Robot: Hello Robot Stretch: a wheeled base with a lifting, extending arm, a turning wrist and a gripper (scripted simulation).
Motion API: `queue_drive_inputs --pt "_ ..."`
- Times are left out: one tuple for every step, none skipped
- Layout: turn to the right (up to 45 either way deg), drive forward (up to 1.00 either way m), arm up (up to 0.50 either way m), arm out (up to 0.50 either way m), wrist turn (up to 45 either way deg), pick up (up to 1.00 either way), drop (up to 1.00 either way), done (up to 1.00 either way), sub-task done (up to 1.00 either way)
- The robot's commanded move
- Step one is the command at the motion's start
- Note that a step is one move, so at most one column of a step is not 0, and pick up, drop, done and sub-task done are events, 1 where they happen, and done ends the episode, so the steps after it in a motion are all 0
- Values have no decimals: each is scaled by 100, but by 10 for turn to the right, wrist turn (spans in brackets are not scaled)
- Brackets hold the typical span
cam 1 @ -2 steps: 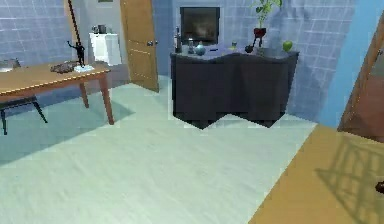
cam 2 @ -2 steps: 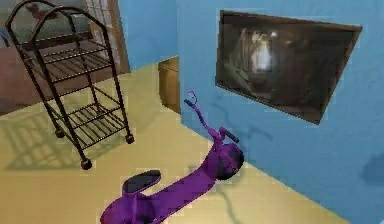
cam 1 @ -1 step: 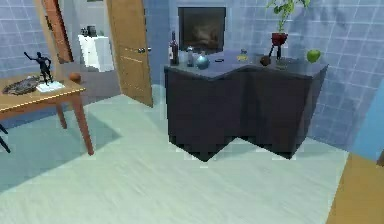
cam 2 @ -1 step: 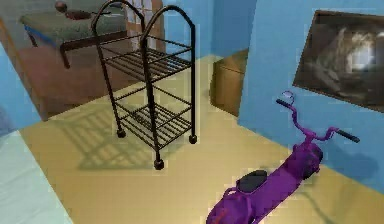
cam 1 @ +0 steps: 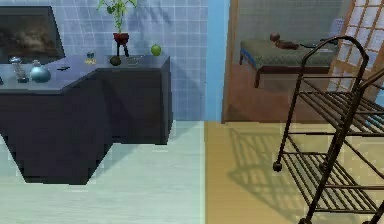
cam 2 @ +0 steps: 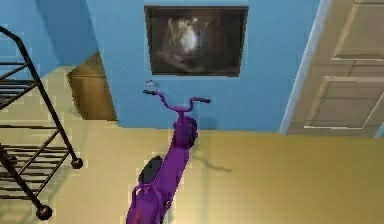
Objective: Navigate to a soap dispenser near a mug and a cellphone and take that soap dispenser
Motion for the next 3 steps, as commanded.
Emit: queue_drive_inputs --pt "0 100 0 0 0 0 0 0 0" --pt "60 0 0 0 0 0 0 0 0" --pt "0 45 0 0 0 0 0 0 0"
